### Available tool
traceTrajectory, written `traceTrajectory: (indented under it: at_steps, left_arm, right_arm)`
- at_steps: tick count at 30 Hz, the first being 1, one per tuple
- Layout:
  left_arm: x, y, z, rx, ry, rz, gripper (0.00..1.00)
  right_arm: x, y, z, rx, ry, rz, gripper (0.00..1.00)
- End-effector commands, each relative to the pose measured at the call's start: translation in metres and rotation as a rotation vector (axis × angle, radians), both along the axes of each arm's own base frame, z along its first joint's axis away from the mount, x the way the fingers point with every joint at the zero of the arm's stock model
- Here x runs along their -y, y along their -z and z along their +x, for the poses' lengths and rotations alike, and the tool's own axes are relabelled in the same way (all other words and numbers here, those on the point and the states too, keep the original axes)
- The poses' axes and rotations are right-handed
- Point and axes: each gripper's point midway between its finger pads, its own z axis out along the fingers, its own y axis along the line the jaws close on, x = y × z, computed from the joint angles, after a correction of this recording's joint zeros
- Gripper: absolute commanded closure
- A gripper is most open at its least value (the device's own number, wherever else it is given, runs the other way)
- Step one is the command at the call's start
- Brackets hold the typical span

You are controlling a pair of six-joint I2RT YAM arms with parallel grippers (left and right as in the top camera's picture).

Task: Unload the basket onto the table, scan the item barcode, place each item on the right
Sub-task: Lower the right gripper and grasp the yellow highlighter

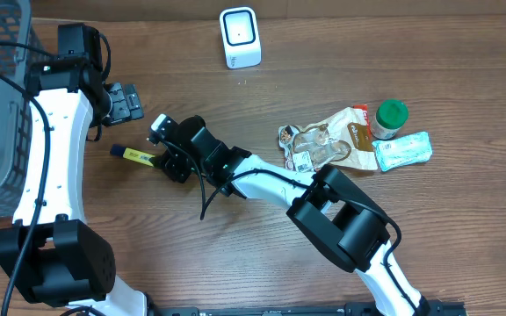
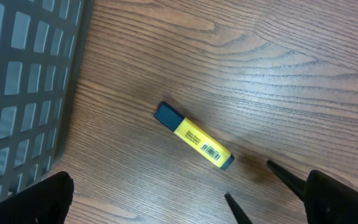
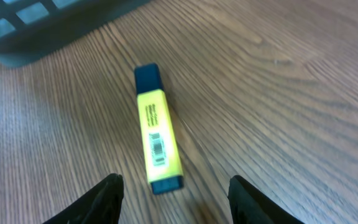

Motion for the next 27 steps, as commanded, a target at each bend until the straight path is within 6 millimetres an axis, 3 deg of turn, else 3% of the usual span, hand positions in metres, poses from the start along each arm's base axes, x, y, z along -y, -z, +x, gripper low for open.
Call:
traceTrajectory:
  at_steps: [1, 4, 9, 15, 18, 22, 27]
  left_arm:
    - [0.002, -0.005, 0.000, 0.012, 0.014, 0.006, 0.00]
    - [0.002, -0.005, 0.000, 0.012, 0.014, 0.006, 0.00]
    - [0.002, -0.005, 0.000, 0.012, 0.014, 0.006, 0.00]
    - [0.002, -0.005, 0.000, 0.012, 0.014, 0.006, 0.00]
    - [0.002, -0.005, 0.000, 0.012, 0.014, 0.006, 0.00]
    - [0.002, -0.005, 0.000, 0.012, 0.014, 0.006, 0.00]
    - [0.002, -0.005, 0.000, 0.012, 0.014, 0.006, 0.00]
  right_arm:
    - [-0.007, -0.018, 0.004, 0.043, -0.018, 0.058, 0.42]
    - [-0.019, -0.003, 0.010, 0.087, -0.022, 0.110, 0.41]
    - [-0.020, 0.040, 0.013, 0.084, -0.015, 0.102, 0.34]
    - [-0.029, 0.077, 0.000, 0.087, -0.040, 0.109, 0.33]
    - [-0.031, 0.079, -0.006, 0.070, -0.054, 0.103, 0.42]
    - [-0.033, 0.084, -0.016, 0.045, -0.082, 0.091, 0.69]
    - [-0.034, 0.083, -0.018, 0.041, -0.085, 0.087, 0.75]
